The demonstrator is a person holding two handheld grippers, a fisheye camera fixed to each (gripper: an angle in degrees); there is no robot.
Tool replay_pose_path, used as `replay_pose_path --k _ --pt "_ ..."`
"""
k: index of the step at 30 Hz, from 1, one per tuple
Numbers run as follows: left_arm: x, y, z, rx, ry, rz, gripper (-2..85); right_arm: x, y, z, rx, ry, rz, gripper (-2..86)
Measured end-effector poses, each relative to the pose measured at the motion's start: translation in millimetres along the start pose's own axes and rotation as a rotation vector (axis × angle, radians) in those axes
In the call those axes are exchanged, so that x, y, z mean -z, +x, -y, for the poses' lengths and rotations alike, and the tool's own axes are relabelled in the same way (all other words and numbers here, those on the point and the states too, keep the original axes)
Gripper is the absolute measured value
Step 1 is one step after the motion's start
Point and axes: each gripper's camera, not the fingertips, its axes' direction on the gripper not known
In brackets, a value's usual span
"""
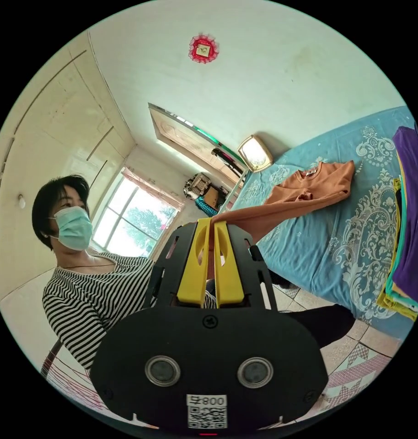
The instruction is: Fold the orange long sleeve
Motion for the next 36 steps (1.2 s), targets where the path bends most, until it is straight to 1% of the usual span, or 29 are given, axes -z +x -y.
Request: replay_pose_path --k 4,8,11,16,22,28,34,36 --pt "-1 -27 -5 0.109 -0.041 0.046 5.1 -3 9 -20 -0.096 -0.029 -0.013 0.7" --pt "-17 -67 4 0.231 -0.053 0.057 5.2 -11 54 -32 -0.281 -0.018 -0.001 0.8" --pt "-29 -79 22 0.248 -0.05 0.038 5.2 -17 70 -29 -0.355 -0.003 0.005 0.9" --pt "-46 -89 68 0.236 -0.054 0.037 5.1 -18 74 -3 -0.371 0.021 0.008 1.0" --pt "-86 -108 150 0.2 -0.07 0.021 5.3 -26 82 60 -0.35 0.04 -0.007 0.9" --pt "-143 -133 262 0.129 -0.092 0.04 5.5 -38 105 157 -0.311 0.061 -0.033 0.9" --pt "-214 -189 387 0.118 -0.096 0.081 5.6 -63 150 273 -0.314 0.033 -0.096 0.9" --pt "-246 -228 435 0.153 -0.079 0.098 5.7 -77 180 323 -0.335 0.014 -0.112 1.0"
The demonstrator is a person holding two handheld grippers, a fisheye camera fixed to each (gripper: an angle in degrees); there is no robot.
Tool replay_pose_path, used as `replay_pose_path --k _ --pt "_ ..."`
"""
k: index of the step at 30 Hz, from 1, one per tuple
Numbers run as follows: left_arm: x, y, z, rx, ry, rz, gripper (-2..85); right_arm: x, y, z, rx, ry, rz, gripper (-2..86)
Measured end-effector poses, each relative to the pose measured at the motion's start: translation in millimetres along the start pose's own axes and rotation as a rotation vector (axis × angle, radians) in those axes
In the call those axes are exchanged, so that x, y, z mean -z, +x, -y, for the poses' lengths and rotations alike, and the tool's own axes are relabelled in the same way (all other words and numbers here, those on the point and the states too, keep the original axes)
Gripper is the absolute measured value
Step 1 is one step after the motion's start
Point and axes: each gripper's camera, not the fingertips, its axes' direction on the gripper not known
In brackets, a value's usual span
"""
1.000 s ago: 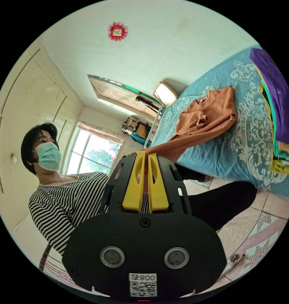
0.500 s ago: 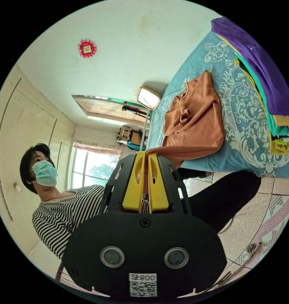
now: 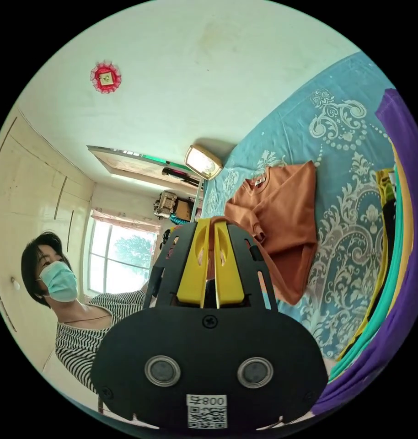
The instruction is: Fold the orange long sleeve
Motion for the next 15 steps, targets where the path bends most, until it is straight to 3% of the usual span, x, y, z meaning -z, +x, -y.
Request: replay_pose_path --k 9,15 --pt "-109 -155 133 0.245 0.047 0.238 7.8 -95 99 166 -0.29 -0.044 -0.13 2.3" --pt "-120 -179 147 0.09 0.163 0.169 7.0 -114 111 191 -0.25 0.094 -0.123 2.8"
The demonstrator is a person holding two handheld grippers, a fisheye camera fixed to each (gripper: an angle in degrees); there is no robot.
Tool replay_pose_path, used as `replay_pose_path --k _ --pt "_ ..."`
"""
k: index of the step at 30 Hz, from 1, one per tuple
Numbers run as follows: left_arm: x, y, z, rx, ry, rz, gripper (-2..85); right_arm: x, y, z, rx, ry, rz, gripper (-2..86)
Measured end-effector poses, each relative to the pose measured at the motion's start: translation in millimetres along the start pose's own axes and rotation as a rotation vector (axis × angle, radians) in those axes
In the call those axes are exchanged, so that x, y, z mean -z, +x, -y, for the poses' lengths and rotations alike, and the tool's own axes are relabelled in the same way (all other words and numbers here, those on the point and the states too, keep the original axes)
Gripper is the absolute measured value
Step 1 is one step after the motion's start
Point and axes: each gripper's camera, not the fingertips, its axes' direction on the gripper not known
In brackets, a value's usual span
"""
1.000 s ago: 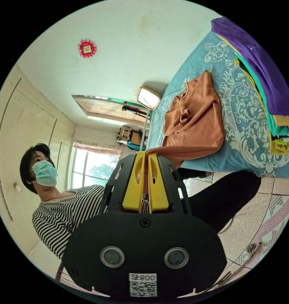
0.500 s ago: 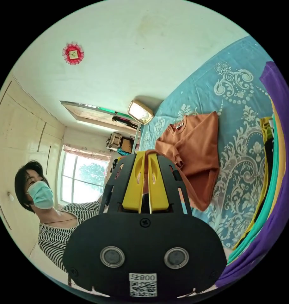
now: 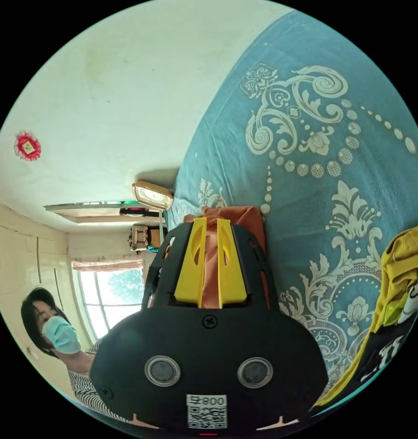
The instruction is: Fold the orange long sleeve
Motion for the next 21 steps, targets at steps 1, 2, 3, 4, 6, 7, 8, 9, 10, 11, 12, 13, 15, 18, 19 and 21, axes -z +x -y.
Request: replay_pose_path --k 1,2,3,4,6,7,8,9,10,11,12,13,15,18,19,21 --pt "0 0 0 -0.016 0.012 -0.001 6.8 0 -3 -1 0.019 0.021 0.006 2.8" --pt "0 3 0 -0.047 0.027 0.002 6.5 1 -9 -3 0.046 0.061 0.014 2.8" --pt "-5 8 -2 -0.095 0.025 0.005 6.3 -2 -17 -7 0.078 0.093 0.023 2.7" --pt "-10 11 -3 -0.119 0.005 0.012 6.2 -4 -22 -9 0.106 0.103 0.023 2.7" --pt "-46 25 -8 -0.203 -0.124 0.069 6.4 -28 -54 -19 0.228 0.083 -0.065 2.6" --pt "-57 30 -10 -0.233 -0.147 0.085 6.5 -36 -63 -21 0.262 0.073 -0.105 2.6" --pt "-79 37 -13 -0.286 -0.195 0.119 7.1 -56 -80 -25 0.332 0.046 -0.203 2.8" --pt "-104 42 -13 -0.324 -0.245 0.166 7.6 -80 -96 -27 0.392 0.012 -0.317 3.1" --pt "-116 44 -13 -0.34 -0.265 0.191 7.9 -93 -103 -27 0.424 -0.007 -0.373 3.2" --pt "-139 47 -13 -0.384 -0.293 0.248 8.3 -120 -114 -27 0.483 -0.048 -0.489 3.7" --pt "-161 47 -12 -0.405 -0.305 0.327 8.7 -146 -122 -25 0.498 -0.084 -0.603 4.4" --pt "-171 45 -11 -0.405 -0.308 0.354 8.8 -159 -125 -24 0.514 -0.106 -0.653 4.7" --pt "-211 37 -7 -0.44 -0.348 0.462 8.8 -208 -133 -22 0.595 -0.162 -0.838 5.9" --pt "-254 20 -10 -0.482 -0.4 0.651 7.1 -262 -120 -14 0.6 -0.277 -1.043 8.0" --pt "-260 16 -11 -0.485 -0.397 0.681 6.4 -270 -117 -13 0.599 -0.292 -1.066 8.2" --pt "-273 11 -14 -0.532 -0.356 0.734 4.0 -282 -121 -16 0.637 -0.244 -1.089 8.0"
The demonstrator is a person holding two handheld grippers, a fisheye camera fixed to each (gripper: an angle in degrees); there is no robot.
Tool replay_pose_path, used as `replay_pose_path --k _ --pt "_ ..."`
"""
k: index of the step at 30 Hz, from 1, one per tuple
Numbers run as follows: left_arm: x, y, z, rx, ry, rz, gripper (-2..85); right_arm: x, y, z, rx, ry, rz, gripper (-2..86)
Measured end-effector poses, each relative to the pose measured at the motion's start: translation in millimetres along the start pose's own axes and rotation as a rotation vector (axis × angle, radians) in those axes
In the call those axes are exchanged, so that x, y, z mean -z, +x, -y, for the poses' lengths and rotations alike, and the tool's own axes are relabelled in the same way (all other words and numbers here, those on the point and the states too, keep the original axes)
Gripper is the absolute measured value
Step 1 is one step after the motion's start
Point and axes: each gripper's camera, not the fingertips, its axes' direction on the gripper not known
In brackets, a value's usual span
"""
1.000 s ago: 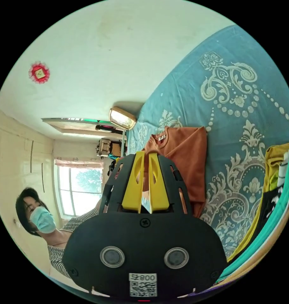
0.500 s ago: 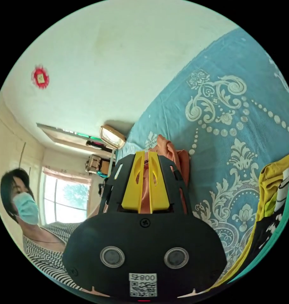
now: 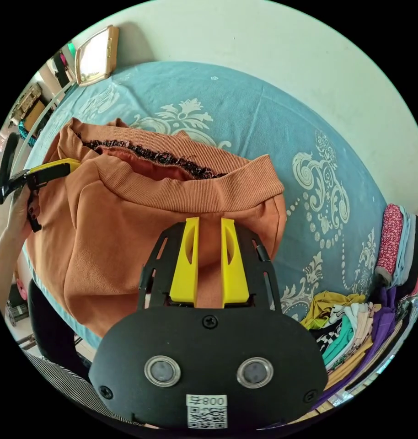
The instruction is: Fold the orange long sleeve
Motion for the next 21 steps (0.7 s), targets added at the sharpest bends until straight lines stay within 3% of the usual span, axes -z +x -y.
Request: replay_pose_path --k 10,21 --pt "-19 -12 17 0.012 0.067 -0.07 0.6 3 13 14 -0.062 0.086 0.134 1.1" --pt "-5 -27 54 0.007 0.232 -0.102 0.3 64 65 12 -0.169 0.373 0.302 0.3"
